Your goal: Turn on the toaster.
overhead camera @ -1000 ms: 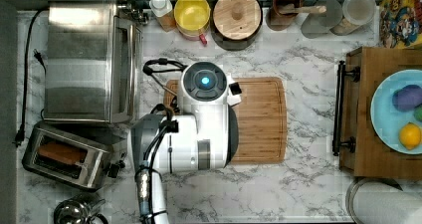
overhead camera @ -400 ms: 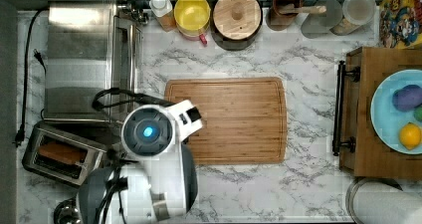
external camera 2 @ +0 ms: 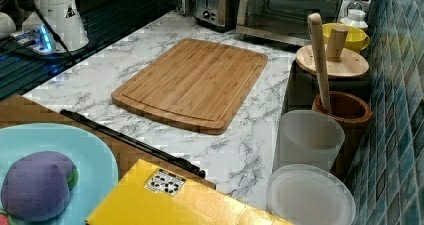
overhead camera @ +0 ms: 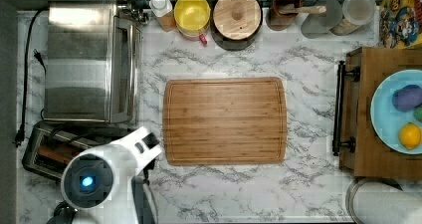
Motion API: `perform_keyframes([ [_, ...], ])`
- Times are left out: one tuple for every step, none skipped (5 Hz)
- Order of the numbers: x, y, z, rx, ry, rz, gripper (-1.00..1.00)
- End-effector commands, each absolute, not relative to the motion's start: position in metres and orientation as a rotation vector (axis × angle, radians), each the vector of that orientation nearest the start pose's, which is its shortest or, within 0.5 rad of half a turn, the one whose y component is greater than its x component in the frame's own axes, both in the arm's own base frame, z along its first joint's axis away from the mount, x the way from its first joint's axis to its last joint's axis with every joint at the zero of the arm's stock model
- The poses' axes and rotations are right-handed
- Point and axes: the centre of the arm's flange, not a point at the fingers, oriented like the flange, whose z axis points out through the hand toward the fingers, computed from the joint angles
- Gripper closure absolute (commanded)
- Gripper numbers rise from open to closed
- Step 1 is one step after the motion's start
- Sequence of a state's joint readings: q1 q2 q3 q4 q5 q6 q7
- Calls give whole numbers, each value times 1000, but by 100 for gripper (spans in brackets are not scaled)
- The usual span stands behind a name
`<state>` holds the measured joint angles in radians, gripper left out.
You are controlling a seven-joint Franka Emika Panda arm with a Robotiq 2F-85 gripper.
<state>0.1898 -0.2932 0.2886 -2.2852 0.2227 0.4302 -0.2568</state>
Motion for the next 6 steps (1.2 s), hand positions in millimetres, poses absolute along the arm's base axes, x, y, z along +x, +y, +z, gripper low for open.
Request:
perform_keyframes([
  [372, 260, 430, -3000, 351, 213, 100],
  [366, 266, 423, -2964, 431, 234, 100],
  [357, 287, 414, -2957, 448, 248, 100],
  [347, 307, 410, -2911, 449, 224, 100],
  [348, 317, 405, -2873, 503, 202, 100],
  [363, 315, 396, -2890, 614, 219, 100],
])
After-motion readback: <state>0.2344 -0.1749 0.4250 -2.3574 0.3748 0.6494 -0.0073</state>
